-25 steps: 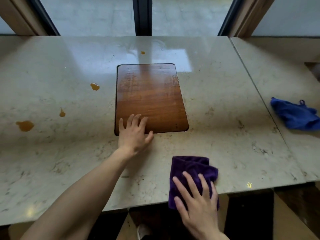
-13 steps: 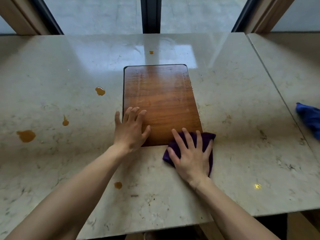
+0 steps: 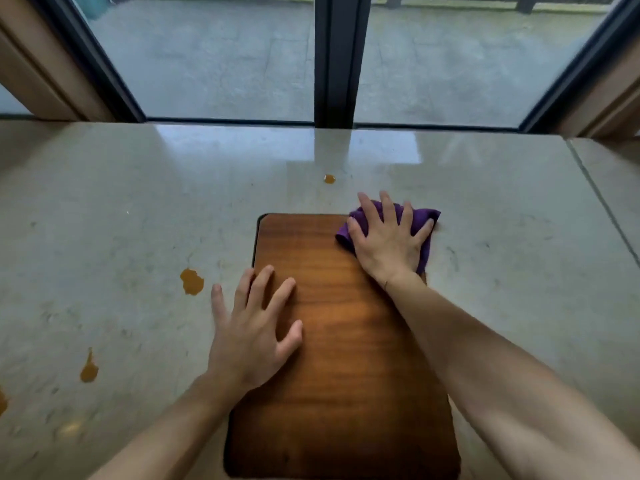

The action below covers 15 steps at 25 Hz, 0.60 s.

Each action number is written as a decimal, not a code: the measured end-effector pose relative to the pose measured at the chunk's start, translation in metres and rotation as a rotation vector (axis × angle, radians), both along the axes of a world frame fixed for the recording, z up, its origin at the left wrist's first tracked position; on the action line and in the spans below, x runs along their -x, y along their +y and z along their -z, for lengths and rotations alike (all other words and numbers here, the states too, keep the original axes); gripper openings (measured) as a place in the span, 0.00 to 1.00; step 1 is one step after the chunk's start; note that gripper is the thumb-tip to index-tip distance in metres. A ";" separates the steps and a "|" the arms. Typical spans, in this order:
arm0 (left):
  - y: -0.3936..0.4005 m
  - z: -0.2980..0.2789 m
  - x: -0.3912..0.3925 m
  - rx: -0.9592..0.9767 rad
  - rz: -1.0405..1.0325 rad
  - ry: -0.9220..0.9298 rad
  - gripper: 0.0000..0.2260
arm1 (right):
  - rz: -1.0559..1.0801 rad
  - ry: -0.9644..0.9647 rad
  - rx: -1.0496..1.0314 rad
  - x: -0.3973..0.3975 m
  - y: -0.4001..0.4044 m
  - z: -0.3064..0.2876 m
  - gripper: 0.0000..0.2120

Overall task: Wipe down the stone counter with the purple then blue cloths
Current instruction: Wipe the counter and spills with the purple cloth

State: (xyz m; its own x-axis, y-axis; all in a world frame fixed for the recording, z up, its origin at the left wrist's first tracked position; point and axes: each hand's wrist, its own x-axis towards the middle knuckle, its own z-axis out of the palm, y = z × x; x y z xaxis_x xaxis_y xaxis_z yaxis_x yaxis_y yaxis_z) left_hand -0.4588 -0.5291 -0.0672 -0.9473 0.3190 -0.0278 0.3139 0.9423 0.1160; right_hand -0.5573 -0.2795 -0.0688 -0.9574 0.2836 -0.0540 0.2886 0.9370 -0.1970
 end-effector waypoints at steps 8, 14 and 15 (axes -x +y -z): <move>-0.001 -0.003 -0.025 0.024 0.061 0.033 0.32 | 0.043 -0.021 0.016 0.136 0.015 -0.014 0.27; -0.001 0.001 -0.030 0.003 0.079 0.067 0.32 | -0.136 -0.052 0.064 0.180 -0.010 -0.019 0.25; 0.000 0.000 -0.031 -0.001 0.077 0.070 0.32 | -0.216 -0.047 0.041 0.173 -0.014 -0.020 0.24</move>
State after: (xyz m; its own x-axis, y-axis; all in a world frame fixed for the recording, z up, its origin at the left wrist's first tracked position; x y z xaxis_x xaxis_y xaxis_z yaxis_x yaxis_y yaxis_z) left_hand -0.4281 -0.5294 -0.0668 -0.9197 0.3908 0.0375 0.3926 0.9151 0.0920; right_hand -0.7302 -0.2934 -0.0484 -0.9918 0.0687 -0.1076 0.0917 0.9696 -0.2269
